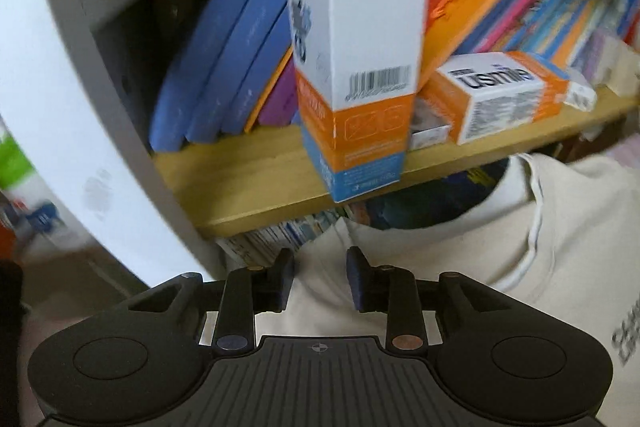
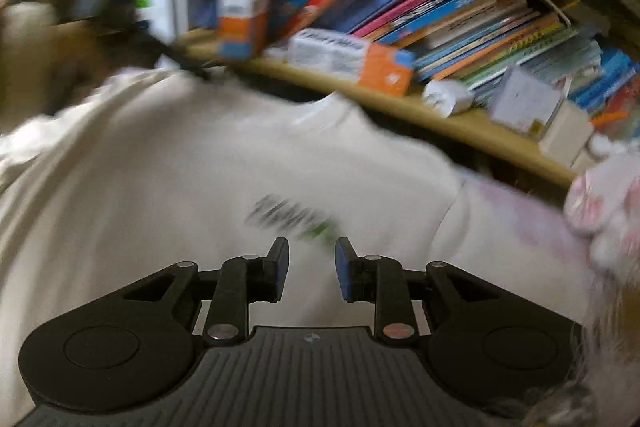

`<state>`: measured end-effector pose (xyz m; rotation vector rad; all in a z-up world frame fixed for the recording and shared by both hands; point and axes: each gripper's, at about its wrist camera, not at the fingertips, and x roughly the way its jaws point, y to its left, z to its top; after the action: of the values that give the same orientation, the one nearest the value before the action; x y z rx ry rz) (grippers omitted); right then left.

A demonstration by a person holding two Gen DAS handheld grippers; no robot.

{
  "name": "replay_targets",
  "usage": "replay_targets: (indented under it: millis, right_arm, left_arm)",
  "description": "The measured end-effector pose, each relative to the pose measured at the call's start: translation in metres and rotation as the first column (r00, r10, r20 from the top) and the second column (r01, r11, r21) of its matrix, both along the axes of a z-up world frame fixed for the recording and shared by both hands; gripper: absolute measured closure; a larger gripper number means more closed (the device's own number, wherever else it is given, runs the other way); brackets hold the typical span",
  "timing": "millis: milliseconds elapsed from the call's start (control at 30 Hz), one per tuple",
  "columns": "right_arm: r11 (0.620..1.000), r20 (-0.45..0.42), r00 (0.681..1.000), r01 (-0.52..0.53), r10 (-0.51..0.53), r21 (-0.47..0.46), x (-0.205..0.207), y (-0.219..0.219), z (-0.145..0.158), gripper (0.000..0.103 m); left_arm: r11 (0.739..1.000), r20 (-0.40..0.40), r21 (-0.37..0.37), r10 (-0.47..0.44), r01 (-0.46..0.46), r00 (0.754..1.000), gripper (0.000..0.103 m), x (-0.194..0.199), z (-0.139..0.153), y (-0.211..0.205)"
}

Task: Fold clothes

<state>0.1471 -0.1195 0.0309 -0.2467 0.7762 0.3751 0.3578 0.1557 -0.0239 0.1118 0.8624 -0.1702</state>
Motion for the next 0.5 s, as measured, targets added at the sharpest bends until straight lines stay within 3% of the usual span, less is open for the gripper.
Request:
replay_targets:
  millis: [67, 200, 367, 500]
  right_arm:
    - [0.999, -0.023, 0.999, 0.029, -0.029, 0.016, -0.025, 0.004, -0.004, 0.079]
    - [0.997, -0.082, 0.994, 0.077, -0.075, 0.02, -0.061, 0.011, -0.014, 0.079]
    - [0.991, -0.1, 0.986, 0.132, -0.131, -0.004, -0.089, 0.007, -0.019, 0.079]
    - [0.987, -0.106, 0.982, 0.158, -0.154, 0.026, -0.101, -0.008, -0.012, 0.079]
  left_arm:
    - [0.999, -0.004, -0.051, -0.007, 0.006, 1.0, 0.094, 0.002, 0.0, -0.001]
    - [0.996, 0.065, -0.016, 0.085, -0.084, 0.994, 0.094, -0.003, 0.004, 0.002]
    - [0.999, 0.104, 0.034, 0.011, -0.014, 0.995, 0.07, -0.035, 0.014, -0.004]
    - [0.999, 0.153, -0.025, 0.033, -0.03, 0.988, 0.07, -0.098, 0.036, 0.004]
